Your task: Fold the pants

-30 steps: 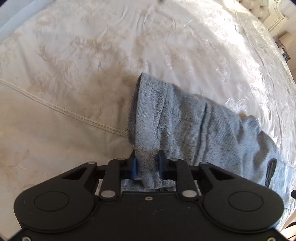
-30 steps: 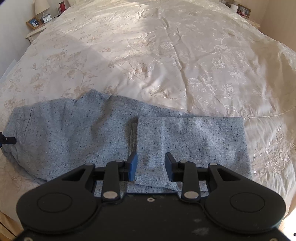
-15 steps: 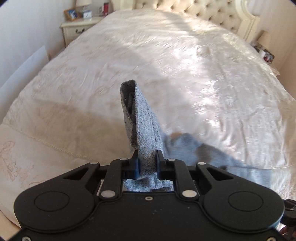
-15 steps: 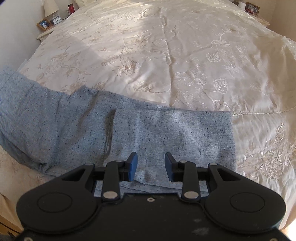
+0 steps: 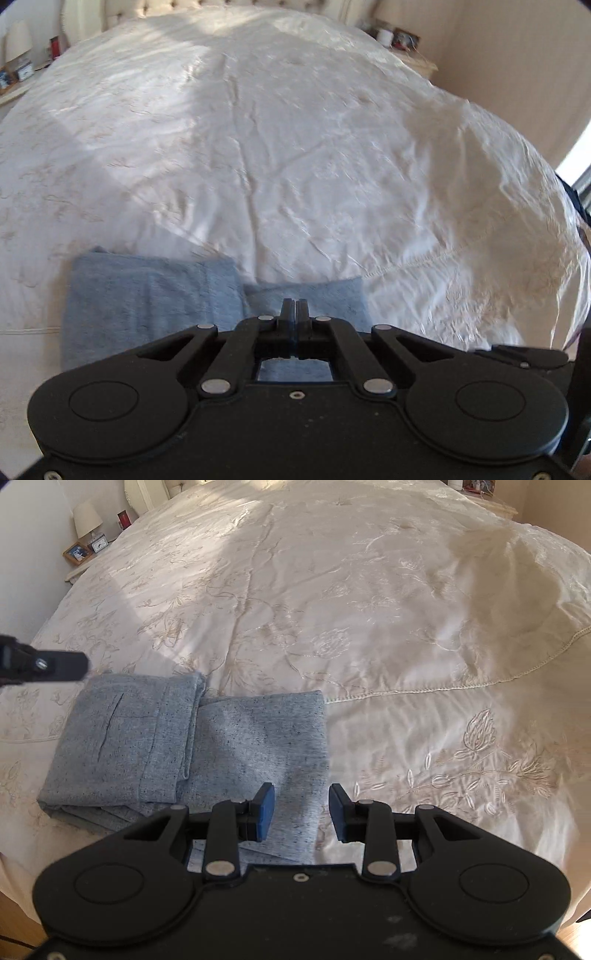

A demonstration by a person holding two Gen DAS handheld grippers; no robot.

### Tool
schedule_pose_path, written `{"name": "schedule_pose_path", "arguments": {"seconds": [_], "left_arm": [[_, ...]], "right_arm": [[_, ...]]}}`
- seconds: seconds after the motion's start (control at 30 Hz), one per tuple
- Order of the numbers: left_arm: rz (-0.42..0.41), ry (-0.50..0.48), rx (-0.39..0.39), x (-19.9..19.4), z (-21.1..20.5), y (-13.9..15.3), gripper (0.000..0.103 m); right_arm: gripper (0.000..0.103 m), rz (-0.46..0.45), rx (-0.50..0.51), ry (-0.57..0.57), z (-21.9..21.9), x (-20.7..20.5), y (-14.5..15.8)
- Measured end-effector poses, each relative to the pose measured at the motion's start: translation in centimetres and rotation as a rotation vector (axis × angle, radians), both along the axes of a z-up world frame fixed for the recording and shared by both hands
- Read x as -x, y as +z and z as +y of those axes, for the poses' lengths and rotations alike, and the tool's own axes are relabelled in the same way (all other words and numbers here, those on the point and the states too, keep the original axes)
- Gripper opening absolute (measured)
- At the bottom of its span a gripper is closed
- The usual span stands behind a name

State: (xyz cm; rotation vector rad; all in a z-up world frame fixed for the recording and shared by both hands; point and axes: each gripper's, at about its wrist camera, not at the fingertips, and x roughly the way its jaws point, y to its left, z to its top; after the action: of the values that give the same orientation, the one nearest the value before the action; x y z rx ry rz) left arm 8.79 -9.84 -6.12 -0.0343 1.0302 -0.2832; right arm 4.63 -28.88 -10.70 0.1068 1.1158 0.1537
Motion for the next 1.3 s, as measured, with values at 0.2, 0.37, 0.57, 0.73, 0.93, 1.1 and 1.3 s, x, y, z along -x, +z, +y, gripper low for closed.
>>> {"name": "schedule_pose_path", "arguments": {"seconds": [0.2,0.37,0.57,0.73,0.93,1.1,1.3], "left_arm": [[0.056,0.04,-0.075,1.8,-0.3,-1.6,0.014],[0.082,0.219,-0.204,1.4,6.2,-3.3,0.014],[0.143,0.407,-0.266,-0.4,14.5,-6.1,0.014],[0.236,0.329,-0.257,-1.7,16.3,-10.5,0.014],[0.297,0.199,-0.299,-2.0,15.5,-13.9,0.007],[0.287,0.176,-0.216,-1.4,16.7,-12.0,0.011],[0.24,0.232,-0.183,-0.2,20.1,-9.4,0.016]], "right_arm": [[0.035,-0.013,-0.043,0.036,-0.7,-0.5,0.0],[0.035,0.0,-0.123,0.092,2.0,-1.8,-0.3],[0.035,0.031,-0.169,0.146,7.0,-3.5,-1.1],[0.035,0.064,-0.189,0.123,10.5,-5.1,-2.2],[0.035,0.113,-0.191,0.038,12.8,-6.8,-4.2],[0.036,0.156,-0.162,-0.012,13.7,-8.4,-6.2],[0.038,0.204,-0.191,-0.03,13.6,-9.1,-8.0]]}}
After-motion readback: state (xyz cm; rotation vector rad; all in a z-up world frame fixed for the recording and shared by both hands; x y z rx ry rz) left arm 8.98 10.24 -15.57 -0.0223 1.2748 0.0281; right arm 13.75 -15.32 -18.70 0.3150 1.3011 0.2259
